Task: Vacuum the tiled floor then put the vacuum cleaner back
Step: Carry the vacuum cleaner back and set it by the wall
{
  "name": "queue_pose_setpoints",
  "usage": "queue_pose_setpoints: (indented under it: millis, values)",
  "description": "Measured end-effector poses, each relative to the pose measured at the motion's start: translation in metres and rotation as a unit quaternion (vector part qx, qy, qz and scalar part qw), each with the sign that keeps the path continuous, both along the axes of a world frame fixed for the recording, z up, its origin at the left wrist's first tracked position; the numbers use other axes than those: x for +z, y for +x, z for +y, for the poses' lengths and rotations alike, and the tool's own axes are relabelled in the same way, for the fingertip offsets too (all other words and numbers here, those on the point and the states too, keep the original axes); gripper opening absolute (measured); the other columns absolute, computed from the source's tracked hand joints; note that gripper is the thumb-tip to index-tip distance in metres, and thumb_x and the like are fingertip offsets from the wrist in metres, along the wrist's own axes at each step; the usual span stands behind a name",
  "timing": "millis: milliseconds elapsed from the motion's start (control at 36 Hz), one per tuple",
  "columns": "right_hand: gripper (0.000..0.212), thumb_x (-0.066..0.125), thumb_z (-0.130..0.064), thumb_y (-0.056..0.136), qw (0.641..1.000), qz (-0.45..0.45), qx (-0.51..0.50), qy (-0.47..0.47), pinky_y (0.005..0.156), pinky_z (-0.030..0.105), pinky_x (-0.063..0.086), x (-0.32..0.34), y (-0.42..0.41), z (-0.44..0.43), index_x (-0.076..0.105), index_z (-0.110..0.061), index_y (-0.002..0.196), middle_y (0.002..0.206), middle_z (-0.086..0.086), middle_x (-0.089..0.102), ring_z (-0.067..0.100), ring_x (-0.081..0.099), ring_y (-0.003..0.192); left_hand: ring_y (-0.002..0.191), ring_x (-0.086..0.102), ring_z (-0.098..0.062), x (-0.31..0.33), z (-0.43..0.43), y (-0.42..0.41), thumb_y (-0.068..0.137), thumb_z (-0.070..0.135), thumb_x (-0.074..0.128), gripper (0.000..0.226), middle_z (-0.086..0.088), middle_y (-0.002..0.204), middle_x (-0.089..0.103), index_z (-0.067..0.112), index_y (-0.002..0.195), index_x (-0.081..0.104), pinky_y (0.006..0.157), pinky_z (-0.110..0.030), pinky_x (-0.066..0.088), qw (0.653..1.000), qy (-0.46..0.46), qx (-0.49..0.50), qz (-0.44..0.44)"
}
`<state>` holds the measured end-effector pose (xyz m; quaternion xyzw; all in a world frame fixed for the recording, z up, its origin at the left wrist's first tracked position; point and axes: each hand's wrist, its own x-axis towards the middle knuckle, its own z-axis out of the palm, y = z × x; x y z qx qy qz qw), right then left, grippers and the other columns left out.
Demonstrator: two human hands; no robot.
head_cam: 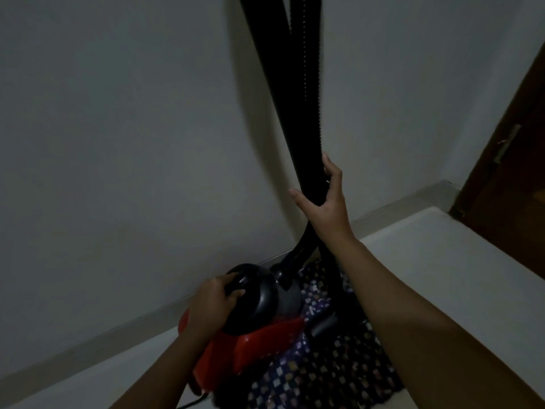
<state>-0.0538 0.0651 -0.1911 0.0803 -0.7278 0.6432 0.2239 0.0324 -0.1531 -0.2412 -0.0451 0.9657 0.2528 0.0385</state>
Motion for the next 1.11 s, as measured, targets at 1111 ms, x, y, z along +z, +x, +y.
queue_pose_setpoints:
  millis: [1111]
  values:
    - [0.066,0.050,-0.008,0.098,0.992,0.071,0.021,0.100,0.101,-0.006,0.015,-0.018,0.066,-0.063,0.006,-0.024,0.145,0.132,-0.035,0.017,-0.035,0.016,0.120,0.114,0.062,-0.023,-0.034,-0.014,-0.017,0.077,0.017,0.074,0.049,-0.009,0.123,0.066,0.014,0.124,0.061,0.098,-0.035,0.048,0.995,0.094,0.002,0.014]
